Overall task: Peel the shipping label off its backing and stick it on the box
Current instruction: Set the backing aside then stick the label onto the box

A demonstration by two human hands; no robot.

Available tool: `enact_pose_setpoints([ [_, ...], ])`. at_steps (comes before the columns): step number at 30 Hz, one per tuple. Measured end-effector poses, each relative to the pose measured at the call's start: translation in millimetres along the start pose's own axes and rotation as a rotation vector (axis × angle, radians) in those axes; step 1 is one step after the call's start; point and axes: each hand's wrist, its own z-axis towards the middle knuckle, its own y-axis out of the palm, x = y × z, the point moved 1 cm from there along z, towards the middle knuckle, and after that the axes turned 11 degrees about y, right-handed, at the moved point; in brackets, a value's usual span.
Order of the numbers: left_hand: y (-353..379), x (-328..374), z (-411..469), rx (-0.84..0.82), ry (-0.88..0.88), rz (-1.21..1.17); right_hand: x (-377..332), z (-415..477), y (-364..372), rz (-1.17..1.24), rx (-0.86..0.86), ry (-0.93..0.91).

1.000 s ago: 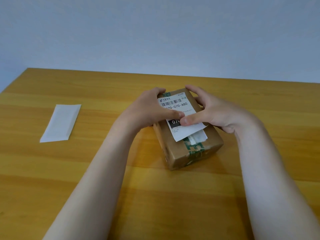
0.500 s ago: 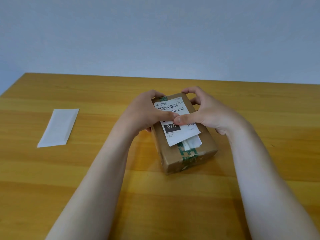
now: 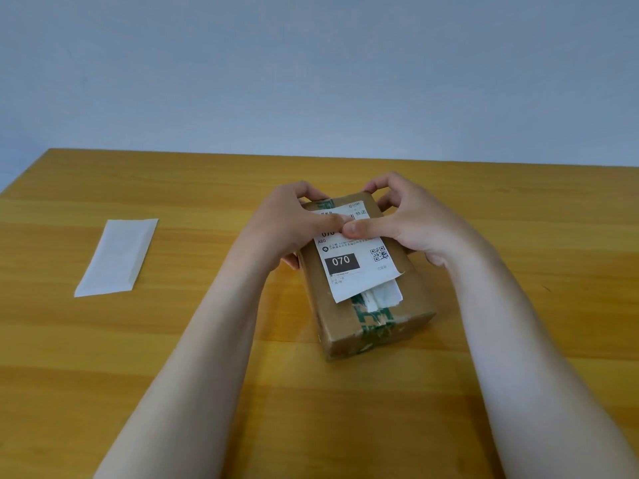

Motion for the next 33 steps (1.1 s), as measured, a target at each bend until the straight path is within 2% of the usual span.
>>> enact_pose_setpoints([
  [19,6,4,3,0.105,0.058,0.099,-3,3,8,0.059,0.155,-0.033],
  [23,-4,8,0,0.053,0.077,0.003,-1,3,1,0.142,-0.033,-0.018],
  [27,-11,2,-1,-0.085,0.085,-0.017,3,1,-5,0.023,-0.237,0.008],
  [30,-9,-2,1,-0.136,0.105,-0.009,5,0,-5,-0.023,-0.280,-0.006],
  [33,-6,-5,4,-0.115,0.119,0.026,6,3,-4,0.005,-0.256,-0.014],
])
